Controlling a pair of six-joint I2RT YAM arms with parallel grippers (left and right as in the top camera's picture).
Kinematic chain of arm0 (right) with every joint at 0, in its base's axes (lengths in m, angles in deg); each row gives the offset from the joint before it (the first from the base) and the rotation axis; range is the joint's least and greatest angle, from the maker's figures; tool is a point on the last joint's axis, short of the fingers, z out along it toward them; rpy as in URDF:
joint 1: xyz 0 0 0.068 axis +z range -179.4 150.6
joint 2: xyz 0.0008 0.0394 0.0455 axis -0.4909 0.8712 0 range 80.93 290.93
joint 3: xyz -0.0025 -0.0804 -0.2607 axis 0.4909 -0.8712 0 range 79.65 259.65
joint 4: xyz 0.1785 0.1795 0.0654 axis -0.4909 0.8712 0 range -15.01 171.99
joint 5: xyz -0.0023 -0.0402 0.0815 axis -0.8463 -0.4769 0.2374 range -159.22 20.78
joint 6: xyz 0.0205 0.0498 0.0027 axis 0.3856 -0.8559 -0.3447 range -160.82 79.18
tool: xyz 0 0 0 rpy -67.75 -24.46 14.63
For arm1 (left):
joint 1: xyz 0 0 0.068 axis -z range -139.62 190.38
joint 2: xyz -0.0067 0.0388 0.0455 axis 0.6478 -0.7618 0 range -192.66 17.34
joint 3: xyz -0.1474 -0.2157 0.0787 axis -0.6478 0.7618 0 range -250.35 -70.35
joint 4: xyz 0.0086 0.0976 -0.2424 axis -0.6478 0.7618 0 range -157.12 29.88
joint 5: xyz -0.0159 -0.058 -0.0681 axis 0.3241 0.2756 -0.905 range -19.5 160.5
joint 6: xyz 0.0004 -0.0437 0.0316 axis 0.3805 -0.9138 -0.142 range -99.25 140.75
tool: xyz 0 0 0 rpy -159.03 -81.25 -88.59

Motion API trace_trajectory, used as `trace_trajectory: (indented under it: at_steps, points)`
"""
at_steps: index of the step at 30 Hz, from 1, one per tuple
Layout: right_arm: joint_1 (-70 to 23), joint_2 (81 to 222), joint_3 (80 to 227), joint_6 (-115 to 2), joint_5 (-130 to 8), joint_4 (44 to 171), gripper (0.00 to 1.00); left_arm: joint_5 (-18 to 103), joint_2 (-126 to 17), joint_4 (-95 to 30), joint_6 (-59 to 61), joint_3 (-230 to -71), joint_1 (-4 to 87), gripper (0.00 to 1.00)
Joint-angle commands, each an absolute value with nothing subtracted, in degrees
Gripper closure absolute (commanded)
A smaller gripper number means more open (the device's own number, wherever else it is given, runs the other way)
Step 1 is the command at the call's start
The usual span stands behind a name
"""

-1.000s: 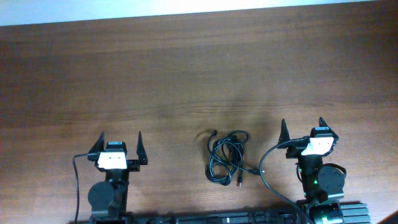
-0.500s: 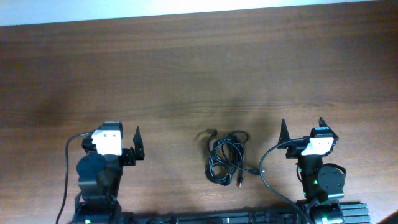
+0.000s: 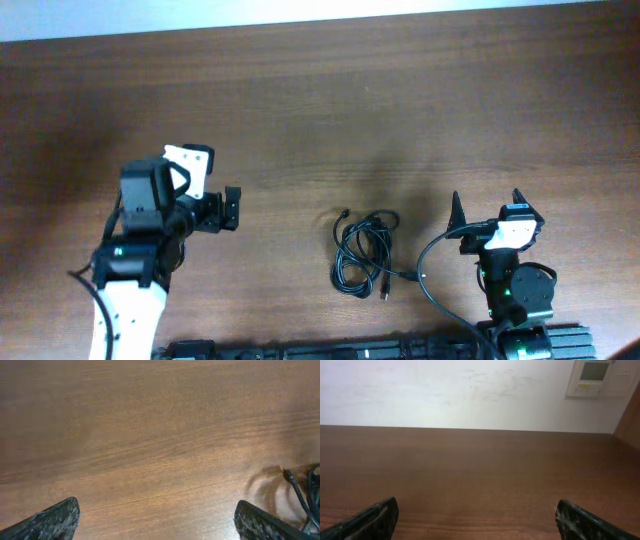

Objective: Untangle cables

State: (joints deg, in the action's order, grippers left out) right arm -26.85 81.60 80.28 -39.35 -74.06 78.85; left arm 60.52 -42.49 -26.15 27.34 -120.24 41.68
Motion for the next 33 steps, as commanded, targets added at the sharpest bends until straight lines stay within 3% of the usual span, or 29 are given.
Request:
trace_trajectory:
  at_steps: [1, 27, 33]
  points:
    - [-27.18, 81.33, 79.97, -39.56, -73.75, 79.29, 0.01, 58.67, -46.90, -23.57, 28.63, -124.51, 41.44, 0.01]
    - [-27.18, 81.33, 79.97, -39.56, -73.75, 79.29, 0.01, 55.45, -48.94, -19.16, 30.96, -128.20, 41.50, 0.01]
    - [-27.18, 81.33, 79.97, -39.56, -73.75, 79.29, 0.01, 53.79, -49.37, -21.65, 33.30, -128.20, 49.98, 0.01]
